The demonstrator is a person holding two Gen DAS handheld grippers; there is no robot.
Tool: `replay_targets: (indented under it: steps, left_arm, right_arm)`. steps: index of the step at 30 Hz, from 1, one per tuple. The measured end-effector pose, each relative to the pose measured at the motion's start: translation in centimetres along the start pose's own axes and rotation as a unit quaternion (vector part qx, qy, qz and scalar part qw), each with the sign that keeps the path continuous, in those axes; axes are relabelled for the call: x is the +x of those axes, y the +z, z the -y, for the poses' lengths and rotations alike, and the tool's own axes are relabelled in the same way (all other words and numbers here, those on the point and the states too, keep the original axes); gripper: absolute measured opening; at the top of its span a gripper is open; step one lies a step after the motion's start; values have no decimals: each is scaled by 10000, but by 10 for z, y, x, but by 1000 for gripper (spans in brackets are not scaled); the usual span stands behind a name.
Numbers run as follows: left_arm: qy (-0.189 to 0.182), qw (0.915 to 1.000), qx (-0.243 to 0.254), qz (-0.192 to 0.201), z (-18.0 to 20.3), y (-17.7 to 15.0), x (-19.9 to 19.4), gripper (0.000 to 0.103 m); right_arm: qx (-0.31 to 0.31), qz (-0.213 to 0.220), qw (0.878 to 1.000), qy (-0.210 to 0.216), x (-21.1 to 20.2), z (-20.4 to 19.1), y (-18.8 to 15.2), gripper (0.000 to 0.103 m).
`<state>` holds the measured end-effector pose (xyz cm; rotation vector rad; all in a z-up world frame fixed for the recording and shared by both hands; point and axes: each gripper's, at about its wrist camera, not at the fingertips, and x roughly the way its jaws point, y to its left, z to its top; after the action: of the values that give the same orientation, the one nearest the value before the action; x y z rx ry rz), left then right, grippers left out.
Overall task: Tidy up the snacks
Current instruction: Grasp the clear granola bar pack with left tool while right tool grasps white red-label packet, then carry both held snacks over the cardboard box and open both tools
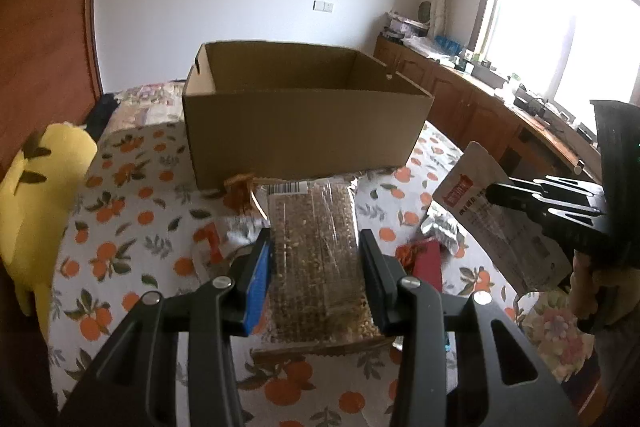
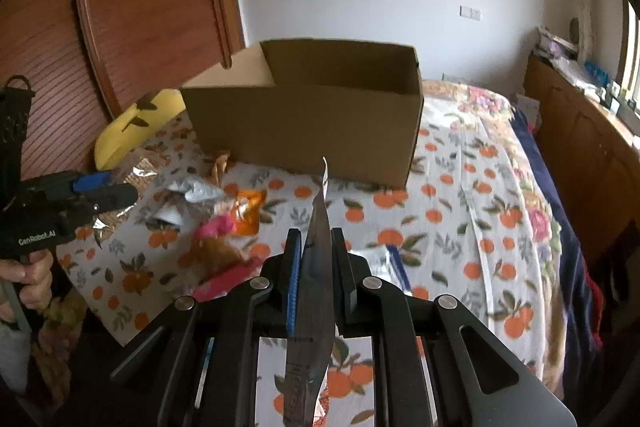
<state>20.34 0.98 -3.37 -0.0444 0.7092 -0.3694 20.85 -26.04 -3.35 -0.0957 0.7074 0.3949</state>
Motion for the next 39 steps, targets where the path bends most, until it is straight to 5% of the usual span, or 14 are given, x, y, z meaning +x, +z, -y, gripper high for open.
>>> replay_targets:
  steps: [20, 39]
  left_arm:
    - [257, 9976, 462, 452, -18, 109, 23, 41]
    - [303, 9980, 419, 376, -61, 180, 98, 41]
  right_arm:
    - [-504, 687, 9963, 58, 4, 9, 113, 11]
    - [-749, 925, 9928, -120, 92, 13, 209, 11]
